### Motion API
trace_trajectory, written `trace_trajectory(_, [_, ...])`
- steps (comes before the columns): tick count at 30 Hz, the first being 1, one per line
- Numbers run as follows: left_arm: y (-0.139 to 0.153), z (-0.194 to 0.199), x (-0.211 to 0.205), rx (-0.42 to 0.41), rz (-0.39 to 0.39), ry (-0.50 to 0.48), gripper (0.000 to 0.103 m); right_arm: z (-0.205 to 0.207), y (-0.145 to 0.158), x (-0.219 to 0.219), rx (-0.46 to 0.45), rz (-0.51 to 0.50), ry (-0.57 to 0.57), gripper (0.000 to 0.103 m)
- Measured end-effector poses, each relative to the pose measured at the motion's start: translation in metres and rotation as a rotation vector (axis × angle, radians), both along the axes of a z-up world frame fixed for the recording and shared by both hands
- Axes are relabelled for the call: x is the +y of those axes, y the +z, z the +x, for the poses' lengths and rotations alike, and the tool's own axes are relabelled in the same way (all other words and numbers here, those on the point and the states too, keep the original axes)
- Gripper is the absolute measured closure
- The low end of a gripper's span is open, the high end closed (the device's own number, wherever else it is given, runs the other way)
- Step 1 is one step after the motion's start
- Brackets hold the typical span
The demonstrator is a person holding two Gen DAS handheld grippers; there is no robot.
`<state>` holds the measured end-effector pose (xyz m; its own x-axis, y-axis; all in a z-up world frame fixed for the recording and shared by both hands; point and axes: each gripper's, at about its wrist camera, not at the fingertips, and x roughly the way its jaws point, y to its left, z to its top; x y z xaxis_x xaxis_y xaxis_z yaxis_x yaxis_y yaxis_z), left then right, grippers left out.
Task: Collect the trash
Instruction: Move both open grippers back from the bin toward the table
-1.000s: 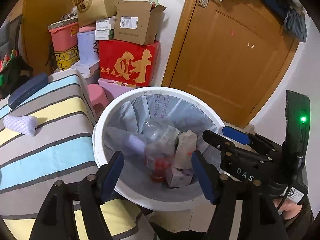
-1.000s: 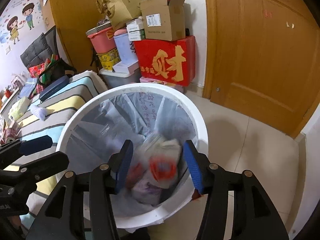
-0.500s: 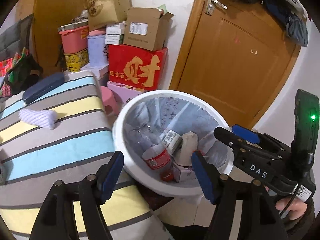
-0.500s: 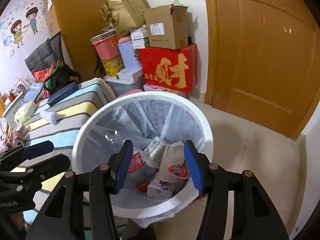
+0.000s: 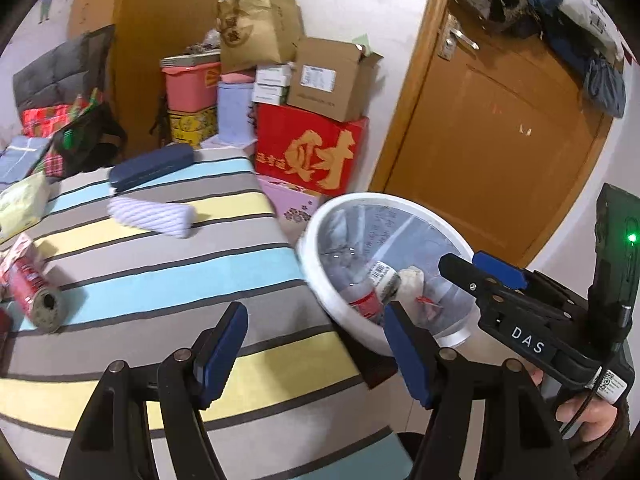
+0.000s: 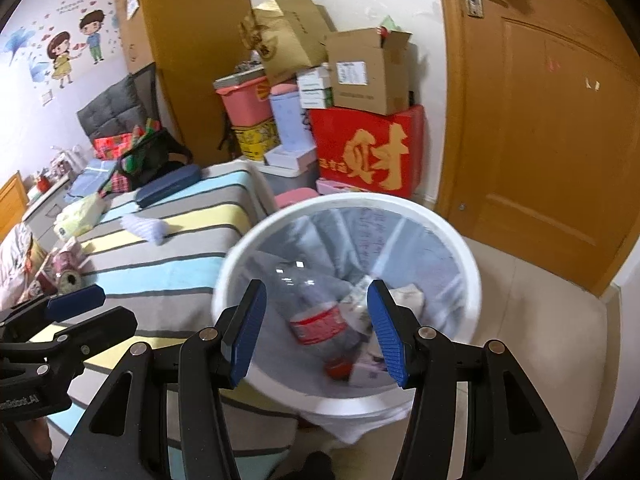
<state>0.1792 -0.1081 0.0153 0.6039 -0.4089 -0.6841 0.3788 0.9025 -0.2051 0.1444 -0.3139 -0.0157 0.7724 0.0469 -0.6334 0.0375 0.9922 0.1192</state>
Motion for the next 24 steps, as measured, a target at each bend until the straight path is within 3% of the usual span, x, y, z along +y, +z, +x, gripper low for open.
trace_trajectory(24, [0.000,-0.033,0.168,-0.043,0.013,0.323,0.032,0.006,0.002,0.106,-0.020,0.020,0.185,0.042])
